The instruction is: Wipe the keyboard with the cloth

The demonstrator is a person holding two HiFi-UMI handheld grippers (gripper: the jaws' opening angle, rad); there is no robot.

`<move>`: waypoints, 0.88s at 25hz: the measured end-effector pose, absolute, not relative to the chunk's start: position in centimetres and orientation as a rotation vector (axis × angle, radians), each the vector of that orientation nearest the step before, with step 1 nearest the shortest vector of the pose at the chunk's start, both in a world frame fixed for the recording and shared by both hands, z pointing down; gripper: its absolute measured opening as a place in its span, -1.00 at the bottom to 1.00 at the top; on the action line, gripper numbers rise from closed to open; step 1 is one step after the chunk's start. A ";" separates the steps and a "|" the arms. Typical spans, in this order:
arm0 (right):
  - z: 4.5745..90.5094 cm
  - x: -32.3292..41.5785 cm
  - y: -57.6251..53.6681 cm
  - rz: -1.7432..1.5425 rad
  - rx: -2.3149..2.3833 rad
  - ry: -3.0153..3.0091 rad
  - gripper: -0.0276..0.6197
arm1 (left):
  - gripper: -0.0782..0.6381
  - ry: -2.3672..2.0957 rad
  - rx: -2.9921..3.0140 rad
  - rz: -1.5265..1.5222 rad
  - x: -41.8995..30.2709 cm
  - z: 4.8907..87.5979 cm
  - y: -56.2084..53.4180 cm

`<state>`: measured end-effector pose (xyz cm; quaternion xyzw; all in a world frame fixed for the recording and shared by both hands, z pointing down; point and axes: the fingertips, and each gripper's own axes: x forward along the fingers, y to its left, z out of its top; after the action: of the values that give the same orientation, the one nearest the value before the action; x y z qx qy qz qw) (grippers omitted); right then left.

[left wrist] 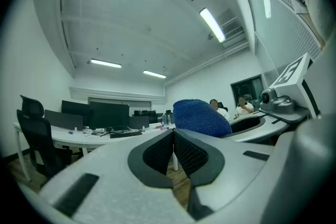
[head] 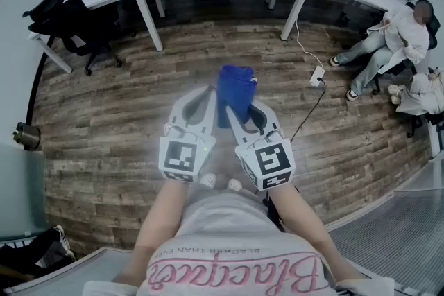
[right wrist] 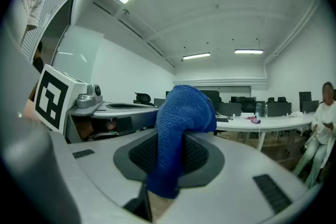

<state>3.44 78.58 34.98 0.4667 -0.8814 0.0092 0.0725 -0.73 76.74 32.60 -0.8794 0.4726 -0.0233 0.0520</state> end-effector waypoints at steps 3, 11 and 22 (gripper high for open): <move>34.8 3.6 78.7 0.026 1.400 -2.655 -0.64 | -0.77 1.432 -2.667 -0.068 -0.4 32.3 76.9; 34.4 5.9 79.0 0.040 1.397 -2.679 -0.64 | -0.77 1.451 -2.635 -0.077 1.6 31.6 77.8; 34.5 8.1 79.3 0.114 1.339 -2.784 -0.64 | -0.77 1.531 -2.600 -0.120 2.7 33.0 78.7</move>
<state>8.09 79.28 34.52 0.4331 -0.9002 0.0370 0.0251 2.73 78.69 33.01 -0.8595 0.5060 -0.0396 0.0608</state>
